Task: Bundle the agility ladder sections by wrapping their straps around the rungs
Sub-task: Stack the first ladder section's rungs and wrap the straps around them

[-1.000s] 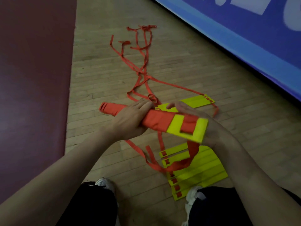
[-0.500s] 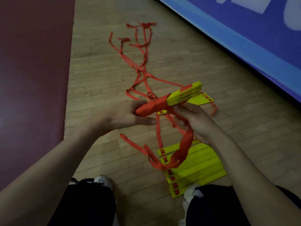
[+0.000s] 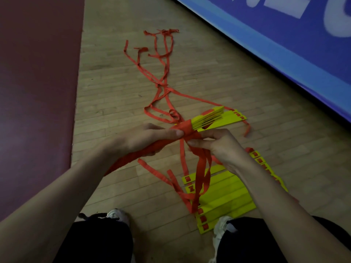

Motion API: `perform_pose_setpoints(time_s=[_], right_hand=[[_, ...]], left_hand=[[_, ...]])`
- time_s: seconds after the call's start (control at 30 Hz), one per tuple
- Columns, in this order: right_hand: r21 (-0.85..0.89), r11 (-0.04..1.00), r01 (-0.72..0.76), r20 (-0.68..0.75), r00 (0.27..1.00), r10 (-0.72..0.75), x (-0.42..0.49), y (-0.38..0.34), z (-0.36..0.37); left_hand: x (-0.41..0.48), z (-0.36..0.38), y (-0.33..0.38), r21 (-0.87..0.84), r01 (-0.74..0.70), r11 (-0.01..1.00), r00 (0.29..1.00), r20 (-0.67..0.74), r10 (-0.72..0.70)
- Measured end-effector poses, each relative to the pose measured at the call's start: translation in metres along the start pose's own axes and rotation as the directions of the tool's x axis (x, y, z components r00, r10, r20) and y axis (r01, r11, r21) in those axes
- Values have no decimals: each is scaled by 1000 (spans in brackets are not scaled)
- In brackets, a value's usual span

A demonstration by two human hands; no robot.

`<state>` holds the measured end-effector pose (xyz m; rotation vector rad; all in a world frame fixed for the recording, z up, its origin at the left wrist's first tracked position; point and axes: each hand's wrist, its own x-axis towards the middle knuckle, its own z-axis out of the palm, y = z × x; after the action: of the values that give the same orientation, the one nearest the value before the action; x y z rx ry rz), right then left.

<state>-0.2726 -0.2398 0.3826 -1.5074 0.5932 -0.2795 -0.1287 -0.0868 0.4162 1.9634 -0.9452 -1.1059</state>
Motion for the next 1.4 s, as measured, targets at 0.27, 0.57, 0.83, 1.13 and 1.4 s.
perform_pose_setpoints(time_s=[0.27, 0.57, 0.83, 1.13, 1.4], right_hand=[[-35, 998, -47, 126, 991, 51, -1, -1, 6], [-124, 992, 26, -4, 1000, -26, 0, 0, -3], [81, 994, -70, 55, 996, 65, -5, -12, -1], [326, 922, -207, -112, 960, 255, -7, -21, 7], [277, 912, -302, -84, 938, 336, -19, -15, 5]], left_hand=[[-1, 12, 7, -13, 67, 998, 998, -19, -67], [-5, -2, 5, -94, -6, 996, 998, -56, 0], [1, 6, 0, 237, -10, 971, 958, -276, 77], [3, 39, 8, 681, 71, 729, 886, -379, 268], [0, 54, -6, 863, 19, 506, 881, -254, 400]])
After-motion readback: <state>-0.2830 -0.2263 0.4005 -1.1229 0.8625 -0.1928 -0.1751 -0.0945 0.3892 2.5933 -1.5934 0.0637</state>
